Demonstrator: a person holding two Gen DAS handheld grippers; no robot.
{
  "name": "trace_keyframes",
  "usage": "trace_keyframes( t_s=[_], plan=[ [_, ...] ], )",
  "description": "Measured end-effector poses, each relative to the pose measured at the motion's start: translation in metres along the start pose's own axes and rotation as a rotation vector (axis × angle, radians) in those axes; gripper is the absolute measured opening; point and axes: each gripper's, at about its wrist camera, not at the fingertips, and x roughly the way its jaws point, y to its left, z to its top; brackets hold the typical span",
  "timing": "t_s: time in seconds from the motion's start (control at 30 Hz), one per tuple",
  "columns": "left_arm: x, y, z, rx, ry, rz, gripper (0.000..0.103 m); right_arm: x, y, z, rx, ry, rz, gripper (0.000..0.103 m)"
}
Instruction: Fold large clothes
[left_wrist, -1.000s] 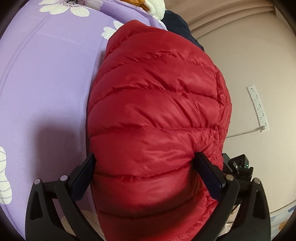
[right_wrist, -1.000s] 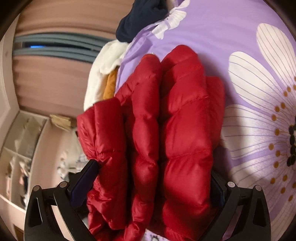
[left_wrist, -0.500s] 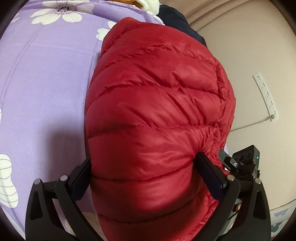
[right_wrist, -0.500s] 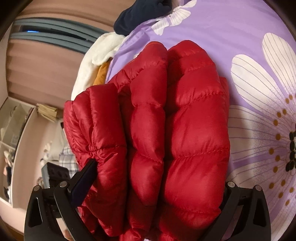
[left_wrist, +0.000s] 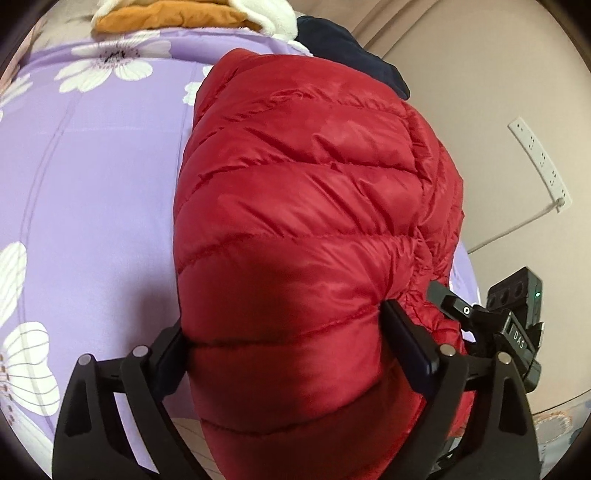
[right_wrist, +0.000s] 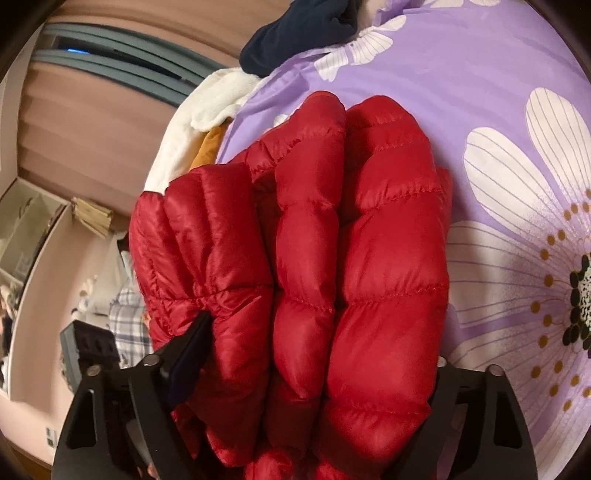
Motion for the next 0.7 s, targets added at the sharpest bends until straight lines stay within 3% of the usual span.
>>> trace_keyframes(
  t_s=[0.23, 0.7],
  plan=[
    [0.003, -0.009, 0.004, 0.037, -0.017, 0.032, 0.093, -0.001, 0.008, -0.002, -0.055, -0.019, -0.001, 0.071],
    [-0.014, -0.015, -0.006, 0.041, -0.045, 0.049, 0.093, 0.0, 0.018, -0.003, -0.101, -0.024, 0.016, 0.07]
  ],
)
